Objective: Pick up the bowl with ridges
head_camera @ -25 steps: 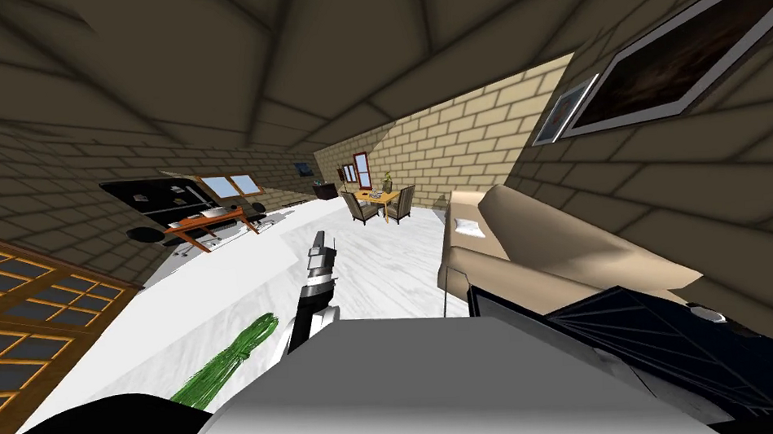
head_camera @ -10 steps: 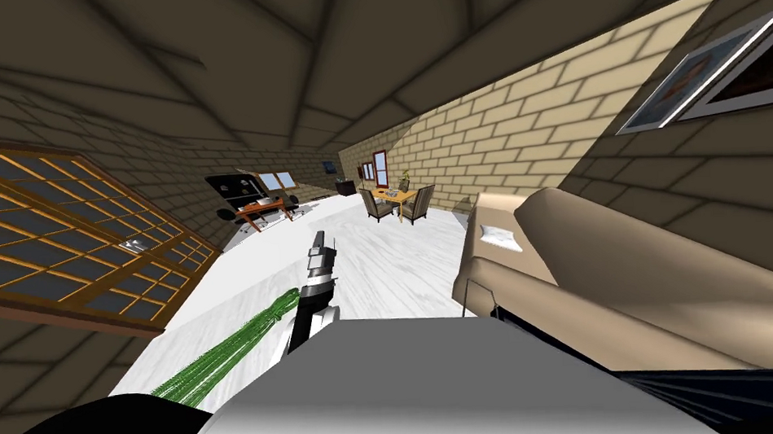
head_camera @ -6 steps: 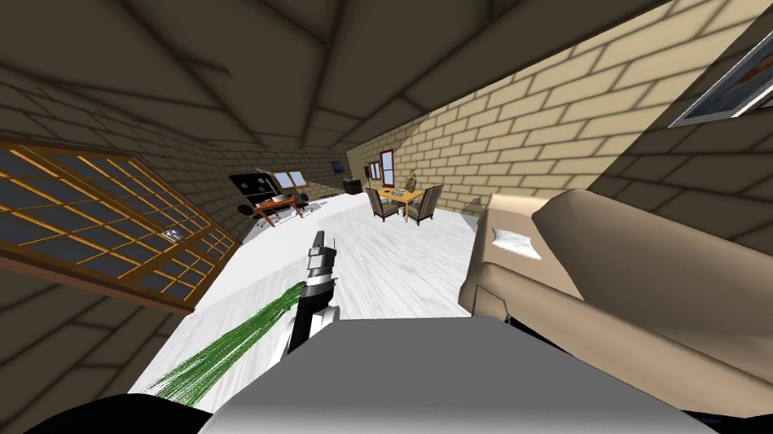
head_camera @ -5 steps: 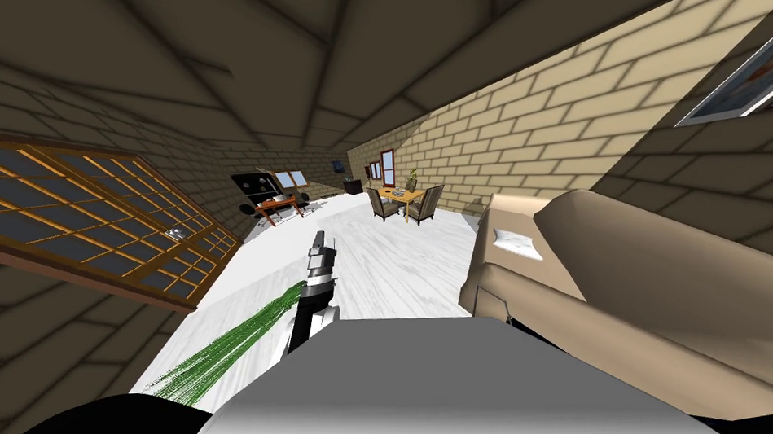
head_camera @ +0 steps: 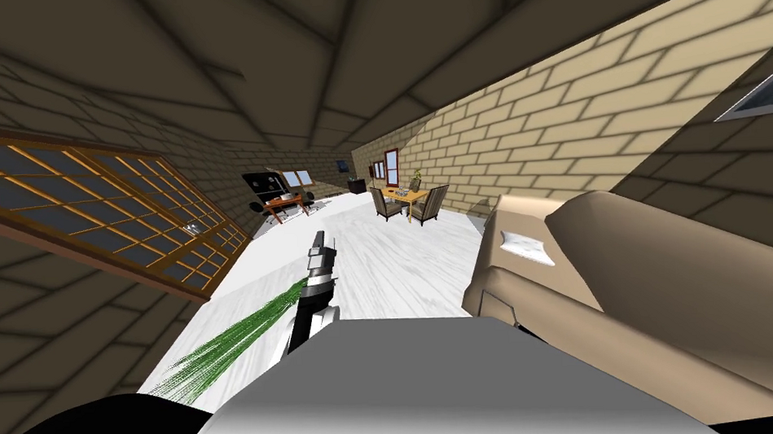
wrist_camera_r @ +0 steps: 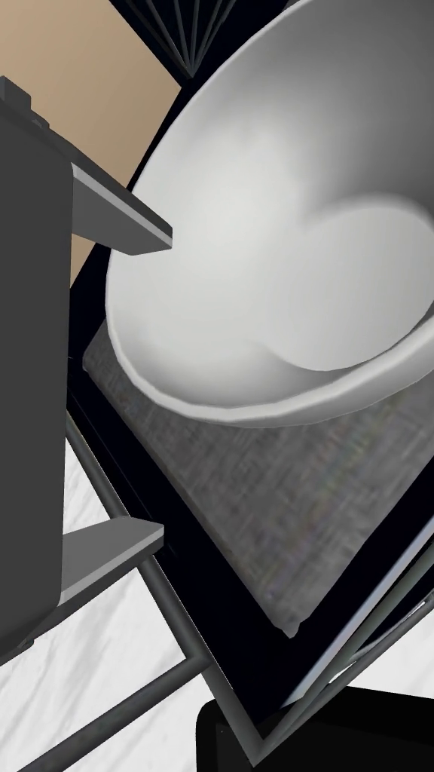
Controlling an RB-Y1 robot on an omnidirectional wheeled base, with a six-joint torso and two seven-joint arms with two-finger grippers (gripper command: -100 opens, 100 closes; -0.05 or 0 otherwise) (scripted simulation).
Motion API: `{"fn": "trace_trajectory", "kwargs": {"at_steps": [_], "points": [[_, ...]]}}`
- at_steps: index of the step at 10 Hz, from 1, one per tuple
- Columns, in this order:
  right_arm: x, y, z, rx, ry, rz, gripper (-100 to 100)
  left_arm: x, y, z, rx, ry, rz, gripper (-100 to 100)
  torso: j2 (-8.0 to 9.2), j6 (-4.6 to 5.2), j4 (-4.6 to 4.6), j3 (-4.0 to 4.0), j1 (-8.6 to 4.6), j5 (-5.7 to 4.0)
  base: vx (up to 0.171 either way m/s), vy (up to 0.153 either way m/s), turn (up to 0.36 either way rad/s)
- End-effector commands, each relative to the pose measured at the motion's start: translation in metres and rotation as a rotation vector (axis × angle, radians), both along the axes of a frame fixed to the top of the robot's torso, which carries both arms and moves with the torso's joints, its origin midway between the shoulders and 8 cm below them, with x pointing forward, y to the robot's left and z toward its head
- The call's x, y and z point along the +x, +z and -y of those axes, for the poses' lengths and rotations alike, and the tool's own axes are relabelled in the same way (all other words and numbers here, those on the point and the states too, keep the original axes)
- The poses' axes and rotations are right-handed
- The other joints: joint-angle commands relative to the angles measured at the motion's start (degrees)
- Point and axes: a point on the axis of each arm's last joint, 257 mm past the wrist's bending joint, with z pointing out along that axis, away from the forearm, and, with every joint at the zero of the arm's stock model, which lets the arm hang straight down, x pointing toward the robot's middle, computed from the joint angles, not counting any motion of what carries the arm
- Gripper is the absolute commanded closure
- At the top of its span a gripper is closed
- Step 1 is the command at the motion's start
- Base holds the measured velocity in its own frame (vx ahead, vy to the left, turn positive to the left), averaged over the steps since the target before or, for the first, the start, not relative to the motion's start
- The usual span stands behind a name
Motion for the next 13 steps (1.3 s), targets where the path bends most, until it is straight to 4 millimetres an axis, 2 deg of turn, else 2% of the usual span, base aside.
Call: {"fn": "trace_trajectory", "kwargs": {"at_steps": [1,2,5,6,7,10,11,13], "points": [[-0.018,-0.001,-0.003,0.004,-0.004,-0.039,-100,0.000,0.000,0.000,0.000,0.000,0.000,0,0.00,0.00,0.00,0.00,0.00,0.00,0.002,-0.002,0.089],[-0.030,-0.007,-0.015,0.022,-0.010,-0.064,-100,0.000,0.000,0.000,0.000,0.000,0.000,0,0.00,0.00,0.00,0.00,-0.01,0.00,-0.007,-0.015,0.093],[-0.030,-0.007,-0.015,0.022,-0.006,-0.063,-100,0.000,0.000,0.000,0.000,0.000,0.000,0,0.05,0.02,0.01,0.03,-0.03,-0.01,-0.007,-0.008,0.009],[-0.030,-0.007,-0.014,0.022,-0.008,-0.063,0,0.000,0.000,0.000,0.000,0.000,0.000,0,0.04,0.01,0.01,0.02,-0.01,0.00,0.000,0.000,0.000],[-0.026,-0.014,-0.022,0.023,-0.045,-0.063,-100,0.000,0.000,0.000,0.000,0.000,0.000,0,0.03,0.01,0.01,0.02,0.00,0.00,-0.085,-0.023,0.256],[-0.024,-0.019,-0.027,0.024,-0.068,-0.063,-100,0.000,0.000,0.000,0.000,0.000,0.000,0,0.36,0.01,0.08,0.20,-0.16,-0.04,-0.089,-0.034,0.118],[-0.020,-0.026,-0.036,0.026,-0.103,-0.064,-100,0.000,0.000,0.000,0.000,0.000,0.000,0,0.31,0.01,0.07,0.18,-0.09,-0.02,-0.125,-0.019,0.285],[-0.018,-0.026,-0.036,0.026,-0.101,-0.060,-100,0.000,0.000,0.000,0.000,0.000,0.000,0,0.40,0.03,0.09,0.24,-0.11,-0.02,-0.072,-0.016,0.040]]}}
